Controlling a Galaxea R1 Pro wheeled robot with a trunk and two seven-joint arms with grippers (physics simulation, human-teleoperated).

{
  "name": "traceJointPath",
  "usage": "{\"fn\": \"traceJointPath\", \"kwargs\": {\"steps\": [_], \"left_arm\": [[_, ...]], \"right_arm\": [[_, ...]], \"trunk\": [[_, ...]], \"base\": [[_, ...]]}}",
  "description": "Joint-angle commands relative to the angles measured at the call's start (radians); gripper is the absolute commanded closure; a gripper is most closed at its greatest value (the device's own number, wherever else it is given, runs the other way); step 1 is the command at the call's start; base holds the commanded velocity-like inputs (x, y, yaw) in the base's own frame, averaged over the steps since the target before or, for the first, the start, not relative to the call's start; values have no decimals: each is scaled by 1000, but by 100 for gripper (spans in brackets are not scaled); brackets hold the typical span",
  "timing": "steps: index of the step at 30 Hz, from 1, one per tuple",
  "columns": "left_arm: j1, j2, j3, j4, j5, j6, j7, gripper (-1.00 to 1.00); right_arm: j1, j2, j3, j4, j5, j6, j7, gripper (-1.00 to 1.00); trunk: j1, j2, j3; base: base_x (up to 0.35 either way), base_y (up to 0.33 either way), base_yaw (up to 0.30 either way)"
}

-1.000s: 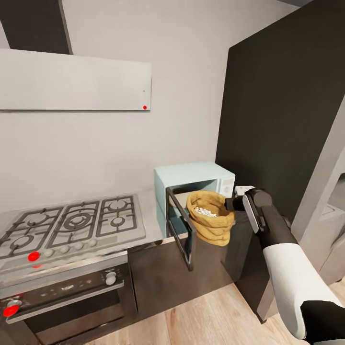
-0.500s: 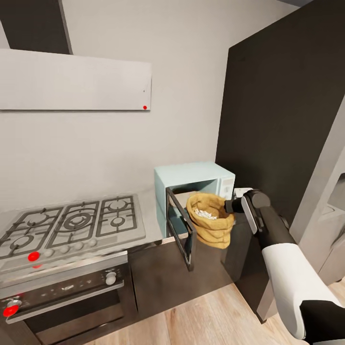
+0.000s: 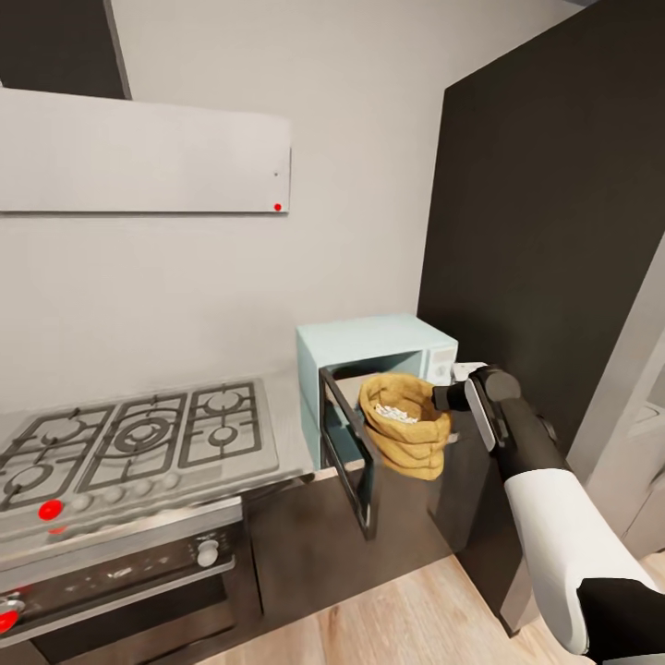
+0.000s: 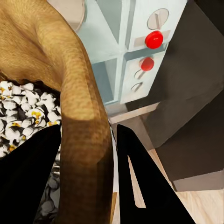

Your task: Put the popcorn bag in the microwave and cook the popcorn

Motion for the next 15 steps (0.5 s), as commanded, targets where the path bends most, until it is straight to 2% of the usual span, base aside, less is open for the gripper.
{"fn": "traceJointPath", "kwargs": {"steps": [1, 15], "left_arm": [[0, 0, 2, -1, 3, -2, 0, -100], [0, 1, 2, -1, 4, -2, 0, -100]], "right_arm": [[-1, 0, -1, -1, 3, 4, 3, 100], [-1, 3, -1, 2, -8, 4, 8, 100]], "trunk": [[1, -2, -2], [1, -2, -2]], "base": [[151, 0, 0], [148, 0, 0]]}}
